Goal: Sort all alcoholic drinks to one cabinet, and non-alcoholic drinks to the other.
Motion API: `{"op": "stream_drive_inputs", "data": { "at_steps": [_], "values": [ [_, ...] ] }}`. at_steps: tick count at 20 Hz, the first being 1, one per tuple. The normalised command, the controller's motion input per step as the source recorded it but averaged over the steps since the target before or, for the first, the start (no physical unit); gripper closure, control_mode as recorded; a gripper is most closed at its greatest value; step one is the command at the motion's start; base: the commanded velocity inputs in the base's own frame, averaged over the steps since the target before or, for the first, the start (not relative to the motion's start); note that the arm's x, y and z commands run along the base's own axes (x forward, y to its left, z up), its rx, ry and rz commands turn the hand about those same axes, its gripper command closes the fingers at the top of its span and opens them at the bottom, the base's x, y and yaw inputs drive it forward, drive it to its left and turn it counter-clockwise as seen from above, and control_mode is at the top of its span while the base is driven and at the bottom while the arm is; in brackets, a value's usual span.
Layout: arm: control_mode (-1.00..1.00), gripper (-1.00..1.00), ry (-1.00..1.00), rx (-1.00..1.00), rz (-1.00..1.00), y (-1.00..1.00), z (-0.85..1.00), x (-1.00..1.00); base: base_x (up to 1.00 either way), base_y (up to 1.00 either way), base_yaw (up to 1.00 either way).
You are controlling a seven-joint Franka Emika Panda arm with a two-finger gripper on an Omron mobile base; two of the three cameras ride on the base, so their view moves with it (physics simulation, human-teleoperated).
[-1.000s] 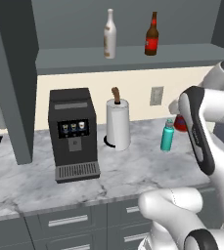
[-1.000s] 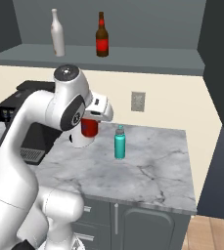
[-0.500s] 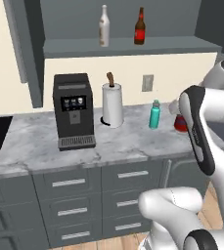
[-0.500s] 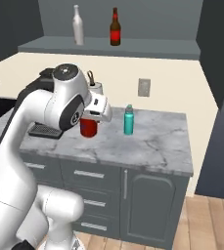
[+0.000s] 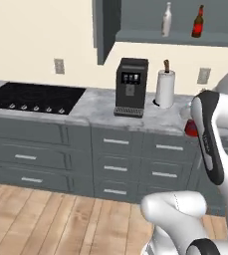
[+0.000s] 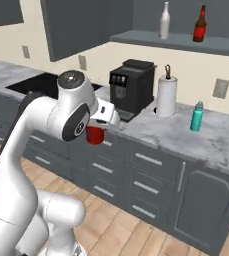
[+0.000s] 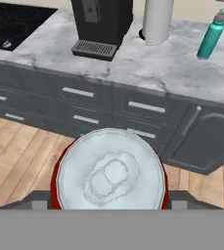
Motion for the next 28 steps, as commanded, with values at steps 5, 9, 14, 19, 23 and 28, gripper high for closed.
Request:
{"op": "stream_drive_inputs", "data": {
  "at_steps": [5,9,14,19,23,28],
  "values": [
    [1.00,1.00,0.00,0.00,0.00,0.00,0.00,0.00,-0.56,0.06,0.84],
    [1.00,1.00,0.00,0.00,0.00,0.00,0.00,0.00,-0.09,0.28,0.73],
    [1.00,1.00,0.00,0.00,0.00,0.00,0.00,0.00,0.42,0.18,0.63],
    [1.00,1.00,0.00,0.00,0.00,0.00,0.00,0.00,0.99,0.05,0.49],
    [1.00,1.00,0.00,0.00,0.00,0.00,0.00,0.00,1.00,0.00,0.43],
    [1.00,1.00,0.00,0.00,0.00,0.00,0.00,0.00,1.00,0.00,0.36]
  ]
}}
